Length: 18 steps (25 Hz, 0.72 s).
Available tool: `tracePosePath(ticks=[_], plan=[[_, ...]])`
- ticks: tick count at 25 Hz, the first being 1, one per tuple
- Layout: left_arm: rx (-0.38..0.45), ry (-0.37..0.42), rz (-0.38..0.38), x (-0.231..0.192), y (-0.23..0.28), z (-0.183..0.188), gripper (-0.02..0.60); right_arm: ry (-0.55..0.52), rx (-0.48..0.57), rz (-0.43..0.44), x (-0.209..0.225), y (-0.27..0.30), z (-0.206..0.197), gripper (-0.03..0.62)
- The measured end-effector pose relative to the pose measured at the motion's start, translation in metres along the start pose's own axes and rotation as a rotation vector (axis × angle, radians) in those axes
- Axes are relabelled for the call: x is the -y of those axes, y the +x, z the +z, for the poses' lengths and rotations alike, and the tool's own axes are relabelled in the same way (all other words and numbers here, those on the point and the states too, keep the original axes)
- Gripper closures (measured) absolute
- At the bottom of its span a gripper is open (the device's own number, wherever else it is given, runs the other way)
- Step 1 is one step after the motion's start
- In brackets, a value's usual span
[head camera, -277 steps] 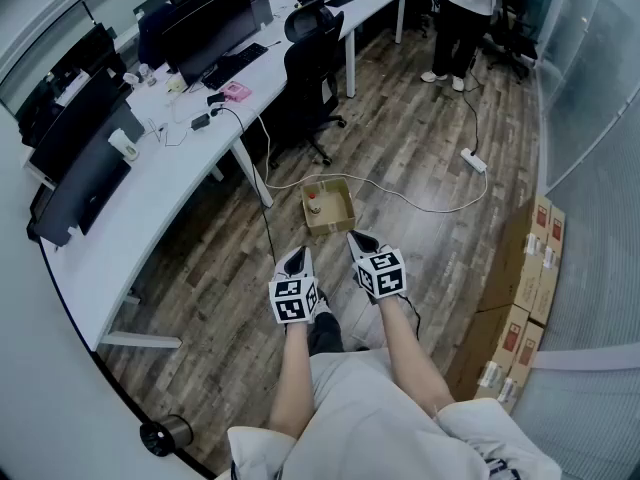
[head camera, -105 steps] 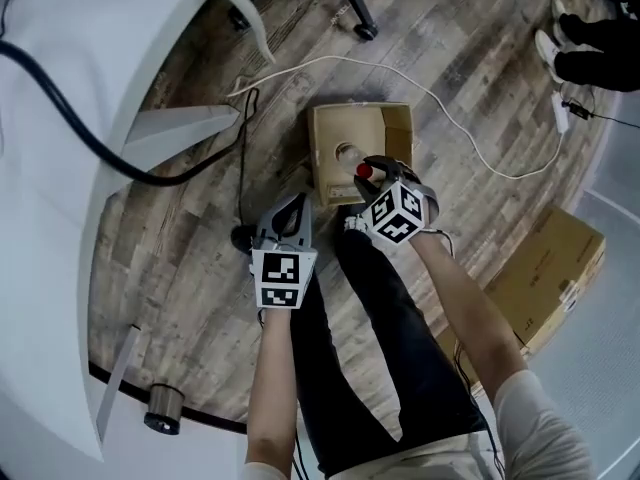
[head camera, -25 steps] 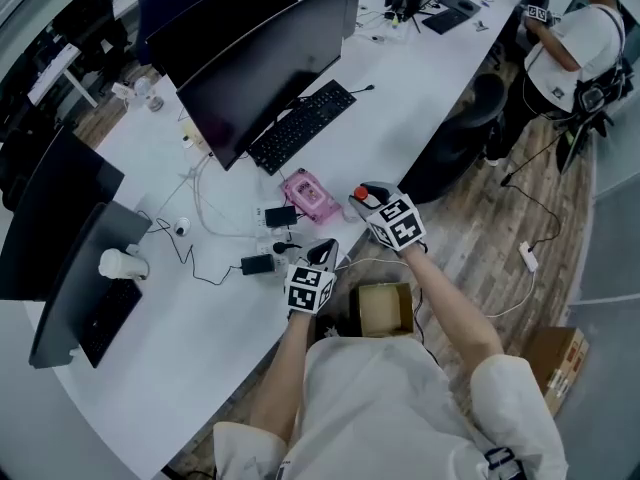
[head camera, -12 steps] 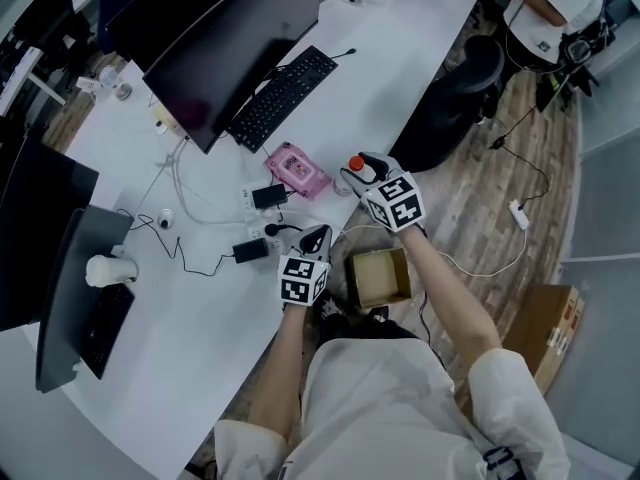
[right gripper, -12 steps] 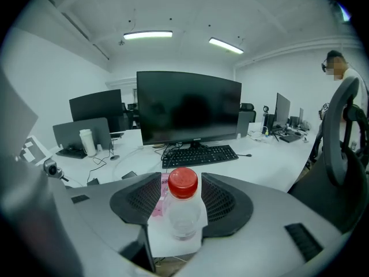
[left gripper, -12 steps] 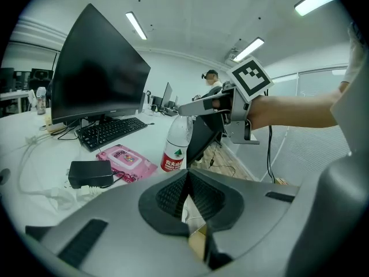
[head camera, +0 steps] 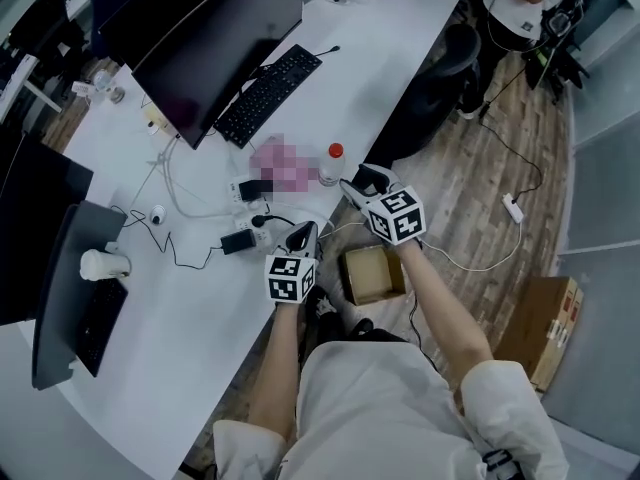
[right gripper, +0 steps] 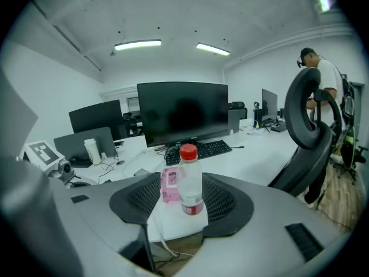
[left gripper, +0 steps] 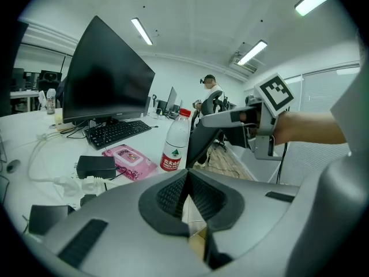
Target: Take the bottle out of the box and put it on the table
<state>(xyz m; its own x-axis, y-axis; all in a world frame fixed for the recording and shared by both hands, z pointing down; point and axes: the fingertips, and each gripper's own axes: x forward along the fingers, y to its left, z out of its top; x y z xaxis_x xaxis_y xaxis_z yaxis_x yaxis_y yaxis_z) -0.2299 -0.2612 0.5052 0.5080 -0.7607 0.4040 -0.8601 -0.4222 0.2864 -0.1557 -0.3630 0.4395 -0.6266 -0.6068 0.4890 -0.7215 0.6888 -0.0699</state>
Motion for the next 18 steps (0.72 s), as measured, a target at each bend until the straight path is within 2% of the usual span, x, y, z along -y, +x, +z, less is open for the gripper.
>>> tracePosePath(ticks=[8,13,18], plan=[[0.027,0.008,0.058,0.053,-0.027,-0.011,0.568,0.147,0.020,-0.033,-0.035,-0.082,-0.081,0.341],[0.040,0.016,0.098,0.098,-0.049,-0.022,0.568,0.176,0.002,-0.024,-0.059,-0.136,-0.124,0.341],[0.074,0.018,0.145,0.137,-0.072,-0.028,0.568,0.168,0.025,0.006,-0.075,-0.179,-0.142,0.341]])
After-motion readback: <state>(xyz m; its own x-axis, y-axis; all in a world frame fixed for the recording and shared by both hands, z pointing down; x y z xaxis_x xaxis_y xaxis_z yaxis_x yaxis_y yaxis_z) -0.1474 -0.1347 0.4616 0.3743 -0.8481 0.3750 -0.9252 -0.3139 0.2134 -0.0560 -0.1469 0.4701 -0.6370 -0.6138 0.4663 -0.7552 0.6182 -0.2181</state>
